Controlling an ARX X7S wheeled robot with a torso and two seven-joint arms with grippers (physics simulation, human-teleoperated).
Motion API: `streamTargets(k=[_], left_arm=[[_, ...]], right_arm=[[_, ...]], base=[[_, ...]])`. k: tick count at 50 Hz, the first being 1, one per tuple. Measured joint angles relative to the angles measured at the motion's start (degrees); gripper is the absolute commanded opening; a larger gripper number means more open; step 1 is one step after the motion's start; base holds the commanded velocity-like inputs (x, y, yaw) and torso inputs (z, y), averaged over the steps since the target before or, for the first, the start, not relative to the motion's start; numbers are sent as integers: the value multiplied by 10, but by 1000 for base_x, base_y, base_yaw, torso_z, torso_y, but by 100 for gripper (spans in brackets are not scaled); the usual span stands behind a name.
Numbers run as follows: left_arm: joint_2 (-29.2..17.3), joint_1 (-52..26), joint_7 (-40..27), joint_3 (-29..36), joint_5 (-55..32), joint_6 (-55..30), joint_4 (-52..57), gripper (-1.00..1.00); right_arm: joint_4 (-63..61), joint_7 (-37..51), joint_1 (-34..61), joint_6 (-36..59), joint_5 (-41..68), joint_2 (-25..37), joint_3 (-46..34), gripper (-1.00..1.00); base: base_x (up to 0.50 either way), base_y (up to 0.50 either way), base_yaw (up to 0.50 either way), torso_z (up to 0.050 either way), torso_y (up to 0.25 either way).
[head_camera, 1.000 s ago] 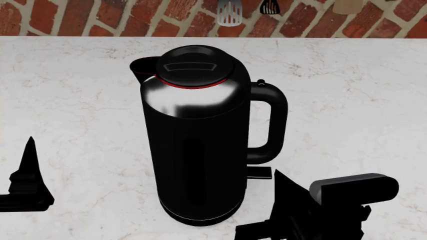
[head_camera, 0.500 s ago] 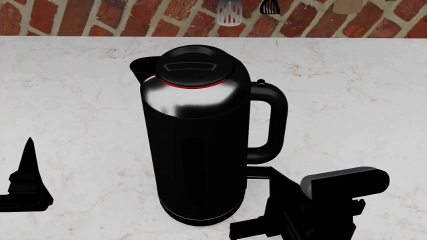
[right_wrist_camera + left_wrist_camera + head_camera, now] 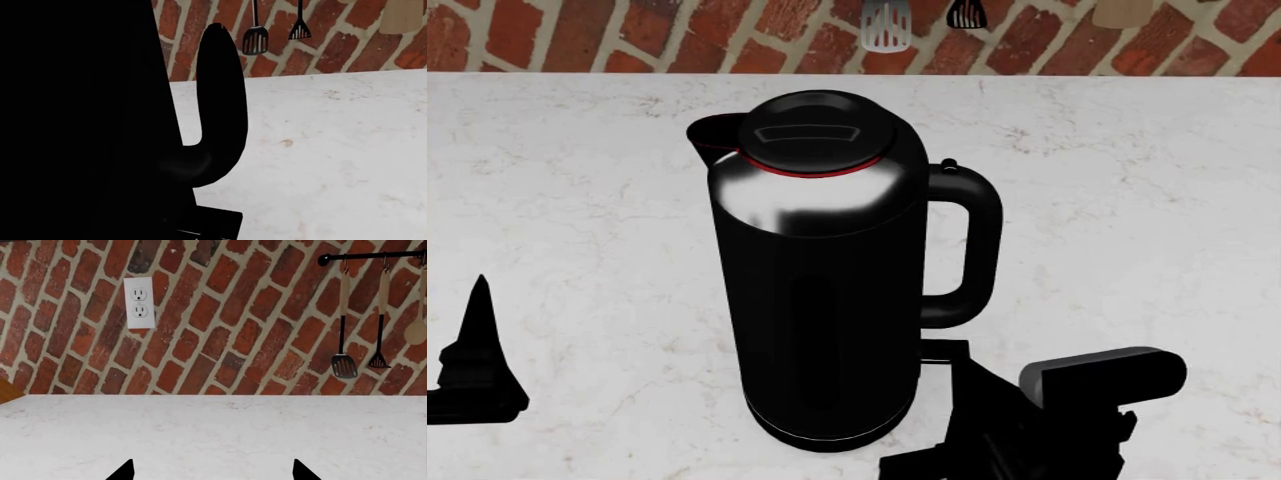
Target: Press down the lever to turn on the electric kettle.
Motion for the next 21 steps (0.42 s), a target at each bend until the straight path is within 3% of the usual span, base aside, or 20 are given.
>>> streamTargets(k=[21], left_arm=[[-4, 1, -4, -2, -5, 0, 4, 100]], right_arm=[[18, -5, 7, -11, 18, 1, 2, -100]], base=[[3, 1, 2, 0, 0]])
